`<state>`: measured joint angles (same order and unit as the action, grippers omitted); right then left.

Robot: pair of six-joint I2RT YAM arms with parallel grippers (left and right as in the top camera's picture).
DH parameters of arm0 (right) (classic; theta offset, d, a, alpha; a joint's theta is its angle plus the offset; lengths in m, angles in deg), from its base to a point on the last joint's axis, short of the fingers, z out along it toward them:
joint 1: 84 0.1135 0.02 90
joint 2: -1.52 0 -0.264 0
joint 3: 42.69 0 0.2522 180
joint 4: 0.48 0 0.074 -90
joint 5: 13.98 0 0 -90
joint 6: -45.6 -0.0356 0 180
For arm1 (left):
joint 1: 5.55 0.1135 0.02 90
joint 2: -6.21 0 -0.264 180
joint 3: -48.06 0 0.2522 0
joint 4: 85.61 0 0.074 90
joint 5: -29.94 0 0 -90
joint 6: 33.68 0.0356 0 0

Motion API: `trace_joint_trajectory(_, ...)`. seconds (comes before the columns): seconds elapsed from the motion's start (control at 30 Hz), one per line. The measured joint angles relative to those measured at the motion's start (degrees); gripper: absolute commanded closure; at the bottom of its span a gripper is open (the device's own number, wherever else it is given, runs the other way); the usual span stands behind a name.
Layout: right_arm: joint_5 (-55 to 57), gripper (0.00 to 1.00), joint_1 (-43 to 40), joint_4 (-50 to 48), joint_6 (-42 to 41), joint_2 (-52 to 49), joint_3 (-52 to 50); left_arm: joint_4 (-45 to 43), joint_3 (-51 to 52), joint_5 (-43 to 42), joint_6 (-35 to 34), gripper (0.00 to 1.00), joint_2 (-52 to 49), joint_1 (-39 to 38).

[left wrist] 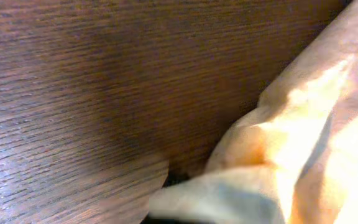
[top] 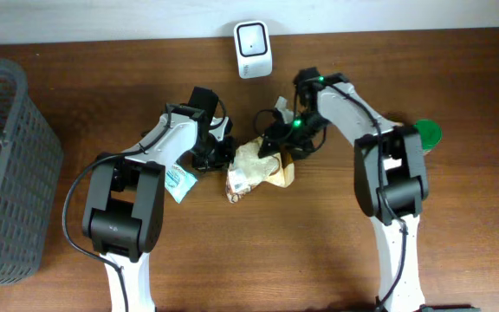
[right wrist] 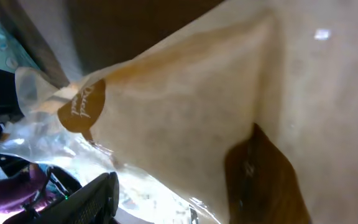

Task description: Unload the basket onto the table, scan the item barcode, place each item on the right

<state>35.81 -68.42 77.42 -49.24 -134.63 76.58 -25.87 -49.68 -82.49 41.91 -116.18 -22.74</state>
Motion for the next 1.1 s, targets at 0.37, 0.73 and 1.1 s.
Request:
trace_joint_trajectory(0.37, 0.0, 0.96, 4.7, -8.9, -7.4, 0.7, -3.1, 0.3, 0.0, 0.6, 0.0, 1.00, 0.0, 0.8)
trace_joint_trajectory(0.73, 13.5, 0.96, -1.5, -2.9, -7.1, 6.1, -4.4, 0.1, 0.0, -0.2, 0.0, 1.00, 0.0, 0.7)
trace_joint_trajectory(1.1, 29.9, 0.96, -4.6, 16.9, -14.5, 26.3, 10.7, -1.3, 0.0, -1.0, 0.0, 0.87, 0.0, 3.2)
